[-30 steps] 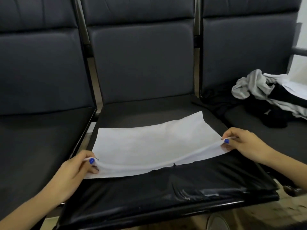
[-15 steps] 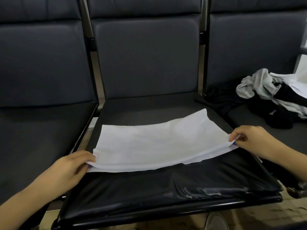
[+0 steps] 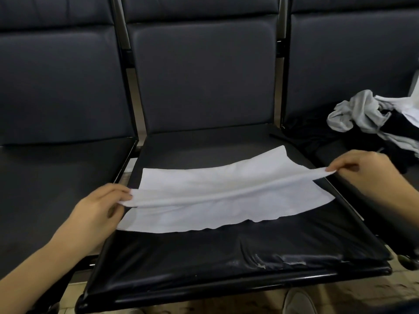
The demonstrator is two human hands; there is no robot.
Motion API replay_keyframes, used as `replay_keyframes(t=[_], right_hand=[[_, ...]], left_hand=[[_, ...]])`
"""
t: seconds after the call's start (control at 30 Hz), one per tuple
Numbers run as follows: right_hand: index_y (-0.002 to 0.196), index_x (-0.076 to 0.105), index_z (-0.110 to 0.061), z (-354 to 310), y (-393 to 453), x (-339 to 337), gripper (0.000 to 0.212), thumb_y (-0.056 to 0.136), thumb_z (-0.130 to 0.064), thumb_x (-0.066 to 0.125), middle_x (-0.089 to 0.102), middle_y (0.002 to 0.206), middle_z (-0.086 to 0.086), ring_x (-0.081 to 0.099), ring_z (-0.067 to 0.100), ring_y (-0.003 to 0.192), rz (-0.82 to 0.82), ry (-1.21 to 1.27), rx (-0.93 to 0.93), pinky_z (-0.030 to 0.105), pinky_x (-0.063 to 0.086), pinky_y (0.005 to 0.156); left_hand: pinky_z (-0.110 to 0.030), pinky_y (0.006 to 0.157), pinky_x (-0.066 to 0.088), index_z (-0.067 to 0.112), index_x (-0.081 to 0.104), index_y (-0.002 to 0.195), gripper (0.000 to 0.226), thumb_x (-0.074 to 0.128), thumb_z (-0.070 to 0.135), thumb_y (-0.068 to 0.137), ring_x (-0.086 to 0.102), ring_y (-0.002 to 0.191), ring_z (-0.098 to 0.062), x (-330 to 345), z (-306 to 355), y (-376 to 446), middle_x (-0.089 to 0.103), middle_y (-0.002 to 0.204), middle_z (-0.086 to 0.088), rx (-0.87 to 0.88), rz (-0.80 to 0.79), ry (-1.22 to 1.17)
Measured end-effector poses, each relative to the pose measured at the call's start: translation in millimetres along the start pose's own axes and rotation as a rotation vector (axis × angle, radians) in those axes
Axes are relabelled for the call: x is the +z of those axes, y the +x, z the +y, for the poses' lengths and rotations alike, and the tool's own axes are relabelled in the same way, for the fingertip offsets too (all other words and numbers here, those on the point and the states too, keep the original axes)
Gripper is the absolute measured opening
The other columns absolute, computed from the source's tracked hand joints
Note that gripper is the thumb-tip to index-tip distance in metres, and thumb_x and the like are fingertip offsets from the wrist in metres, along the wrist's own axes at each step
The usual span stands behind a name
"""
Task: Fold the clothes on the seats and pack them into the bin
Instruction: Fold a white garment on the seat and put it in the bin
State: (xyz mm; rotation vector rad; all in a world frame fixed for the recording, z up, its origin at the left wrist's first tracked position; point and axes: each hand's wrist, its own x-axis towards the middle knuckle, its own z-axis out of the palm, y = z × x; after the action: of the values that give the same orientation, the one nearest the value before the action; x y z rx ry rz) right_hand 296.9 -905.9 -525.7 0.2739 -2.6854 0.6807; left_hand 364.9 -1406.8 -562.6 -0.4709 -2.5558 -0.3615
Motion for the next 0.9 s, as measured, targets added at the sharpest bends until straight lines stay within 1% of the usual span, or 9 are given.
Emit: replay_keyframes(t=[0.1, 0.17, 0.27, 0.33, 0.47, 0.6, 0.77, 0.83, 0.9], right_hand=[[0.050, 0.059, -0.059, 13.4, -9.5, 11.6, 0.077, 0.073, 0.015, 0.064, 0.060, 0.077, -0.025, 0.055, -0.014, 0.076, -0.294, -0.068, -0.052, -0.005, 0.032, 0.075], [0.044, 0.055, -0.063, 17.8, -12.7, 15.4, 0.080, 0.075, 0.011, 0.063, 0.058, 0.089, -0.024, 0.054, -0.015, 0.080, -0.389, -0.093, -0.065, -0.003, 0.032, 0.076], [0.049, 0.061, -0.057, 20.6, -14.1, 13.7, 0.069, 0.076, 0.006, 0.061, 0.059, 0.092, -0.020, 0.056, -0.006, 0.084, -0.390, -0.123, -0.022, 0.006, 0.039, 0.075], [0.060, 0.066, -0.048, 18.4, -16.6, 12.5, 0.055, 0.075, 0.004, 0.062, 0.059, 0.089, -0.016, 0.056, -0.001, 0.086, -0.367, -0.123, 0.001, 0.017, 0.044, 0.074], [0.076, 0.059, -0.036, 5.7, -15.1, 13.9, 0.032, 0.082, -0.006, 0.066, 0.059, 0.091, -0.003, 0.058, 0.011, 0.080, -0.251, -0.051, 0.013, 0.034, 0.046, 0.076], [0.110, 0.064, -0.041, -7.8, -17.6, 30.1, 0.020, 0.092, -0.039, 0.055, 0.039, 0.125, -0.024, 0.041, 0.013, 0.127, -0.478, -0.252, -0.033, 0.037, 0.034, 0.104], [0.060, 0.071, -0.031, -15.0, -2.1, 26.4, 0.038, 0.090, -0.046, 0.052, 0.065, 0.101, -0.018, 0.061, 0.014, 0.096, -0.494, -0.166, 0.262, 0.038, 0.046, 0.090], [0.060, 0.067, -0.026, -22.4, -1.7, 29.5, 0.033, 0.088, -0.043, 0.059, 0.059, 0.102, -0.010, 0.056, 0.016, 0.097, -0.458, -0.249, 0.268, 0.036, 0.044, 0.088], [0.083, 0.059, -0.022, -28.0, -3.9, 37.5, 0.023, 0.083, -0.043, 0.067, 0.050, 0.106, -0.002, 0.049, 0.022, 0.106, -0.407, -0.358, 0.265, 0.036, 0.042, 0.089]], left_hand=[[0.000, 0.090, 0.036, 0.008, 0.072, 0.085, 0.030, 0.075, -0.015, 0.066, 0.055, 0.090, 0.000, 8.2, -3.1, -15.4, 0.049, 0.108, 0.044, -0.009, -0.172, -0.053], [-0.016, 0.089, 0.046, 0.014, 0.071, 0.089, 0.026, 0.076, -0.004, 0.070, 0.056, 0.085, -0.004, 11.0, -4.3, -23.4, 0.051, 0.098, 0.037, -0.031, -0.197, -0.049], [-0.034, 0.075, 0.047, 0.016, 0.066, 0.103, 0.025, 0.072, 0.015, 0.079, 0.054, 0.080, -0.017, 9.5, 2.1, -24.7, 0.051, 0.092, 0.014, -0.276, -0.167, -0.011], [-0.026, 0.068, 0.043, 0.015, 0.063, 0.096, 0.021, 0.075, 0.012, 0.078, 0.053, 0.073, -0.019, 5.0, 10.2, -22.2, 0.054, 0.083, 0.003, -0.529, -0.220, -0.100], [-0.019, 0.060, 0.043, 0.012, 0.065, 0.073, 0.011, 0.070, 0.009, 0.082, 0.061, 0.069, -0.022, 1.3, 12.1, -14.6, 0.066, 0.070, -0.005, -0.672, -0.287, -0.255], [-0.027, 0.066, 0.045, 0.014, 0.067, 0.066, 0.016, 0.073, 0.004, 0.078, 0.064, 0.071, -0.020, -3.3, 7.7, -10.7, 0.068, 0.065, -0.003, -0.750, -0.301, -0.239], [-0.035, 0.069, 0.045, 0.019, 0.068, 0.054, 0.030, 0.074, -0.005, 0.072, 0.061, 0.064, -0.025, -16.9, -14.0, -13.2, 0.067, 0.056, -0.002, -0.820, -0.316, -0.318], [-0.031, 0.063, 0.043, 0.015, 0.069, 0.063, 0.026, 0.070, -0.008, 0.074, 0.057, 0.058, -0.022, -18.8, -14.7, -13.7, 0.065, 0.054, -0.003, -0.837, -0.382, -0.350], [-0.029, 0.059, 0.042, 0.015, 0.069, 0.074, 0.021, 0.068, -0.006, 0.078, 0.055, 0.057, -0.022, -16.5, -10.8, -12.2, 0.063, 0.055, -0.004, -0.821, -0.390, -0.365]])
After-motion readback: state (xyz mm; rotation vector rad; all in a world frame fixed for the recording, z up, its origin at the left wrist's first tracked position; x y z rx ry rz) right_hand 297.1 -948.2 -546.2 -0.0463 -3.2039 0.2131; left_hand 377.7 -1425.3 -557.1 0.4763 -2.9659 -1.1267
